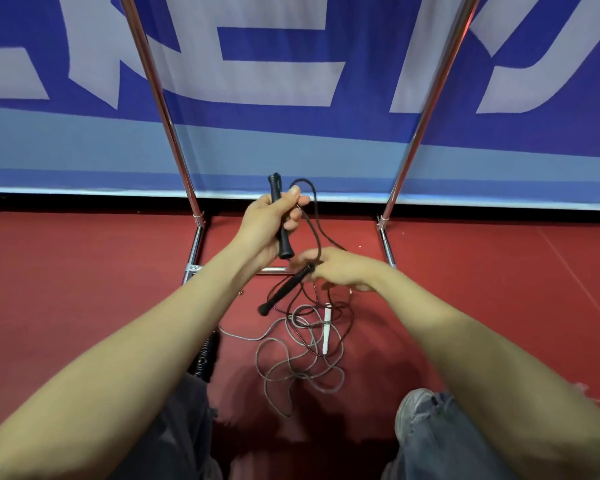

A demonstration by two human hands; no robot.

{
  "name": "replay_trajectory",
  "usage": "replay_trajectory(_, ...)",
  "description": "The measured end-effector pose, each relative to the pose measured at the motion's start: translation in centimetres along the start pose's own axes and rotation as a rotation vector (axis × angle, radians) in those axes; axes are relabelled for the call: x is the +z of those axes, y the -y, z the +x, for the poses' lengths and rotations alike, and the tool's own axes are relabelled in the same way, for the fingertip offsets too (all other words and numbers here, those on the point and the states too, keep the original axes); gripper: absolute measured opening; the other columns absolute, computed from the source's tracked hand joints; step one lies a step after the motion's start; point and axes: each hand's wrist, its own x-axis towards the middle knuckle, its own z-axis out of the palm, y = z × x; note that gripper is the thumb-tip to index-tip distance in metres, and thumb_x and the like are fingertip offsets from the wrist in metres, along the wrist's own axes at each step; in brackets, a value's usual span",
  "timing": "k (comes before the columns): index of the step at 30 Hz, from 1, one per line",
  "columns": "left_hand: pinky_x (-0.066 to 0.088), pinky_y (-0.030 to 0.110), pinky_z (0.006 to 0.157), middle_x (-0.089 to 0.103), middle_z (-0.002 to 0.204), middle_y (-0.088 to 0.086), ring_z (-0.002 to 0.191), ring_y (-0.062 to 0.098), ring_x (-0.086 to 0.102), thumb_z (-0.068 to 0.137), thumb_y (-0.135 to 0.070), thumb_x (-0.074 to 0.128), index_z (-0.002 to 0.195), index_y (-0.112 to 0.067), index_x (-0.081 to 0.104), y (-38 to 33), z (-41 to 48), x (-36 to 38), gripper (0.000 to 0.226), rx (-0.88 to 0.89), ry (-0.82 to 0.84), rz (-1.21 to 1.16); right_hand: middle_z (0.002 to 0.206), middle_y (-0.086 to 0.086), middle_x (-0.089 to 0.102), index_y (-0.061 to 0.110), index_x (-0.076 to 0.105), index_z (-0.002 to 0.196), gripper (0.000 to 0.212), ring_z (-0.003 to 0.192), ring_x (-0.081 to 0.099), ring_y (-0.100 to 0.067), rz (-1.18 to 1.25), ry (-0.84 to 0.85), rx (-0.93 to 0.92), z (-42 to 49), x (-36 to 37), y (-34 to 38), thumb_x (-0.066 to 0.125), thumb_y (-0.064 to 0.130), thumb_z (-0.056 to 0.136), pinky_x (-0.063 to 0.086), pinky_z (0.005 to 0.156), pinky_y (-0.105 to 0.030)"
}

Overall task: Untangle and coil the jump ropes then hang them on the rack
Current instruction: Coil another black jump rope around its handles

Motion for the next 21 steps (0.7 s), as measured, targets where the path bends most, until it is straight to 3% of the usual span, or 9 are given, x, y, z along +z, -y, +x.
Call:
replay_trajectory(2,0.034,0.012,0.042,0.065,0.076,0.005,0.05,0.004,0.046,0.096,-0.008,0.055,0.083,-0.005,0.056,-0.4,0.3,-0.5,0.013,0.004,-0.055,-0.079,0.109,-0.003,0.068,0.023,0.067,0.103,0.039,0.102,0.061,-0.021,-0.01,0.05,-0.017,0.0,-0.1,0.1,0.052,-0.008,0.084,0.042,0.076,-0.025)
replay_trajectory(5,0.036,0.012,0.042,0.065,0.078,0.005,0.049,0.004,0.047,0.096,-0.007,0.055,0.084,-0.005,0.057,-0.6,0.8,-1.4,0.012,-0.014,-0.101,-0.146,0.109,0.009,0.064,0.021,0.063,0.107,0.027,0.097,0.055,-0.002,0.071,0.105,-0.019,-0.3,-0.4,0.3,0.068,0.006,0.086,0.04,0.075,-0.019)
replay_trajectory(7,0.036,0.011,0.042,0.062,0.078,0.005,0.047,0.003,0.048,0.097,-0.007,0.053,0.087,-0.005,0.056,-0.6,0.9,-1.7,0.011,-0.054,-0.085,-0.186,0.12,0.005,0.06,0.025,0.054,0.122,0.043,0.105,0.054,-0.001,0.146,0.046,-0.03,-0.3,-0.4,0.2,0.072,0.014,0.084,0.041,0.078,-0.02)
replay_trajectory(10,0.038,0.011,0.042,0.062,0.078,0.004,0.048,0.003,0.049,0.097,-0.008,0.052,0.089,-0.005,0.056,-0.7,0.6,-1.5,0.01,-0.103,-0.033,-0.217,0.121,0.007,0.058,0.03,0.044,0.138,0.064,0.096,0.053,0.009,0.174,-0.064,-0.119,0.1,-0.4,-0.1,0.074,0.015,0.083,0.04,0.093,-0.024)
replay_trajectory(12,0.038,0.01,0.043,0.064,0.074,0.002,0.049,0.002,0.049,0.098,-0.01,0.051,0.088,-0.004,0.057,-1.1,0.3,-0.9,0.013,-0.117,0.004,-0.236,0.121,0.006,0.059,0.025,0.051,0.133,0.057,0.104,0.054,-0.002,0.124,-0.14,-0.153,0.5,-0.2,-0.2,0.075,0.015,0.082,0.038,0.099,-0.025)
replay_trajectory(15,0.038,0.009,0.043,0.067,0.073,0.002,0.05,0.002,0.049,0.098,-0.013,0.051,0.088,-0.004,0.057,-1.8,-0.1,-0.1,0.015,-0.118,0.035,-0.281,0.116,-0.003,0.063,0.02,0.064,0.109,0.025,0.108,0.056,-0.019,0.032,-0.28,-0.12,1.2,-0.1,-0.8,0.072,0.019,0.085,0.039,0.092,-0.029)
replay_trajectory(17,0.039,0.011,0.043,0.069,0.083,0.005,0.054,0.004,0.052,0.098,-0.016,0.052,0.089,-0.006,0.056,-1.9,0.0,-0.3,0.013,-0.086,0.017,-0.13,0.114,-0.009,0.064,0.016,0.065,0.104,0.017,0.106,0.057,-0.023,-0.04,-0.36,-0.065,1.4,-0.3,-1.2,0.065,0.025,0.09,0.04,0.088,-0.031)
replay_trajectory(19,0.039,0.015,0.043,0.063,0.096,0.004,0.055,0.007,0.057,0.098,-0.023,0.055,0.091,-0.013,0.053,-1.2,0.1,-1.2,0.012,-0.038,-0.062,0.244,0.102,-0.007,0.064,0.014,0.057,0.103,0.013,0.091,0.059,-0.021,0.021,-0.467,-0.016,1.2,-0.9,-1.1,0.055,0.024,0.096,0.043,0.077,-0.029)
replay_trajectory(21,0.037,0.017,0.04,0.054,0.089,0.0,0.049,0.01,0.054,0.096,-0.028,0.058,0.092,-0.017,0.052,-0.3,0.2,-2.2,0.013,-0.015,-0.133,0.539,0.085,-0.002,0.066,0.018,0.044,0.095,0.009,0.074,0.06,-0.018,0.182,-0.586,-0.013,0.7,-1.8,-0.5,0.044,0.025,0.1,0.043,0.065,-0.028)
